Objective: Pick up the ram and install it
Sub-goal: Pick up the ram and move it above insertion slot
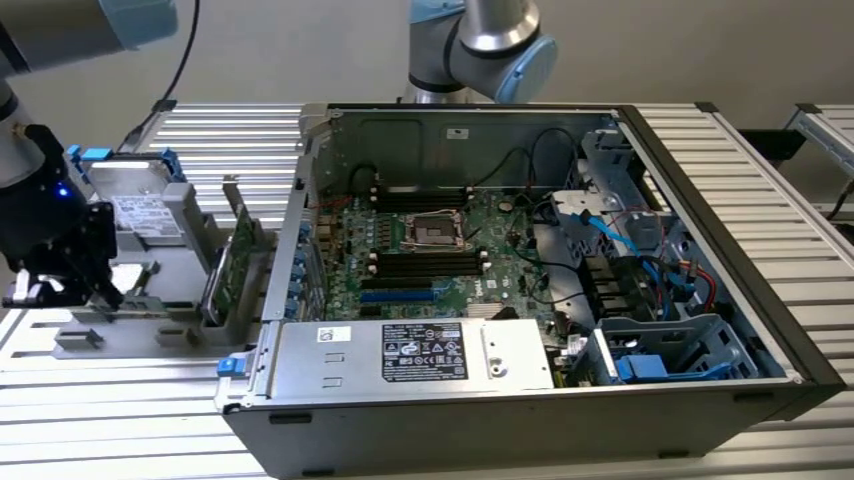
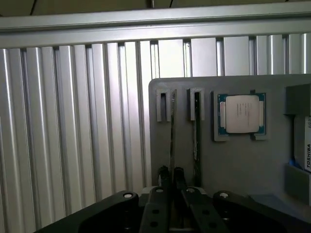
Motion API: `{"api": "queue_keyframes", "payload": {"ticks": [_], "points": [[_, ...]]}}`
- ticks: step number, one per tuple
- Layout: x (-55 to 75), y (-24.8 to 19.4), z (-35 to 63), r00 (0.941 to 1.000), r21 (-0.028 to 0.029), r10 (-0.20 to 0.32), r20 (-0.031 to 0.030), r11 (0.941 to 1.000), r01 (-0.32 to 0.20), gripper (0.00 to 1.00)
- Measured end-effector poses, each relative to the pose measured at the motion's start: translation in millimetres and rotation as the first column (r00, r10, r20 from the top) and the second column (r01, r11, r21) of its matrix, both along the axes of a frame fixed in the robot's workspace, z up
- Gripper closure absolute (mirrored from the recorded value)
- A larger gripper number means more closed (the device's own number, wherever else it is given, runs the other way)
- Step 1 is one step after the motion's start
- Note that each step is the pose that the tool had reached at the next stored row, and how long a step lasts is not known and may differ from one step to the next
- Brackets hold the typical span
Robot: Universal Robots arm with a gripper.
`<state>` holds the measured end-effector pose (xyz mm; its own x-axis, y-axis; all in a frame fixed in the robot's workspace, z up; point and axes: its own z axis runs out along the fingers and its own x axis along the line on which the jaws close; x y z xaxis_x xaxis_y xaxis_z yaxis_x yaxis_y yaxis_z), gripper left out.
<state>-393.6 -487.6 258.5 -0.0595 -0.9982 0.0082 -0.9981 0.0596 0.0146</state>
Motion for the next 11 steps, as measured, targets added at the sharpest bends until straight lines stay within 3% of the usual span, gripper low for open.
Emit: {"api": "queue_keyframes", "payload": {"ticks": [7, 11], "points": [[3.7, 1.0, 31.7, 0.9994, 0.0008, 0.036, 0.0000, 0.9994, -0.036, 0.85], [6.6, 1.0, 43.6, 0.9985, 0.0029, 0.055, 0.0002, 0.9985, -0.055, 0.85]]}}
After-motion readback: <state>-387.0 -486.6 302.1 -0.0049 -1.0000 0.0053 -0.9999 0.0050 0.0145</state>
